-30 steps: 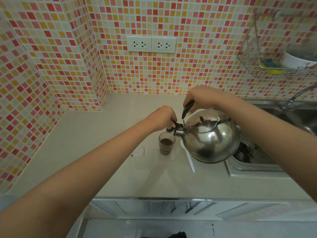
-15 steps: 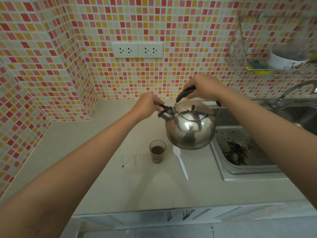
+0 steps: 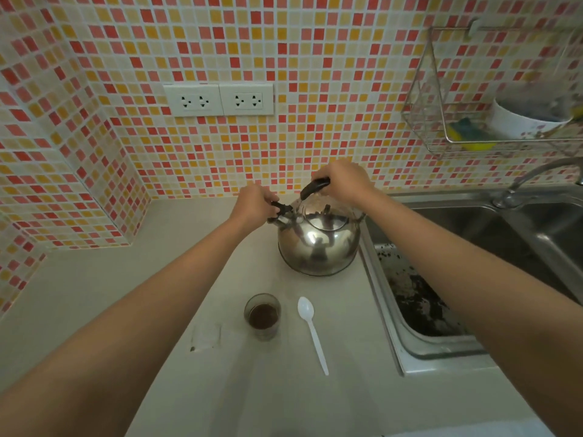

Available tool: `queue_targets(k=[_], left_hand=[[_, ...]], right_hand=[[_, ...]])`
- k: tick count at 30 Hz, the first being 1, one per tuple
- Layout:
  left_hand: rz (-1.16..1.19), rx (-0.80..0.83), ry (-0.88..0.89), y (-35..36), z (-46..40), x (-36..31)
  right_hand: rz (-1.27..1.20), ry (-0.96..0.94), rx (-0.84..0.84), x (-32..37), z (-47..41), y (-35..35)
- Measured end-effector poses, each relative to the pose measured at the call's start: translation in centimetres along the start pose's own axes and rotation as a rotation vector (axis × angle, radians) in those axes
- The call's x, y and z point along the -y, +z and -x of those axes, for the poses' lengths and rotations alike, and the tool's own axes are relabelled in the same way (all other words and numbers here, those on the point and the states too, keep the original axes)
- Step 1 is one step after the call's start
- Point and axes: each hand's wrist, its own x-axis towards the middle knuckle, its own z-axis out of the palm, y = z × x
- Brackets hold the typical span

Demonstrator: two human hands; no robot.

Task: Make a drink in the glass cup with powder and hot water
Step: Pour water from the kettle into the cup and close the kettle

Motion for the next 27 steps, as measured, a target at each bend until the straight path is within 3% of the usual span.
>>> queue_targets(k=[8,27], left_hand=[[0.028,-0.031,-0.099,3.7,-4.5,0.3],[0.233,-0.036,-0.176,7.1,-9.0,2.6]], right_hand=[[-0.146,0.063,-0.003,-3.5,-2.9,3.1],[-0.155,0.089,0.032,-5.8,-5.7,5.0]])
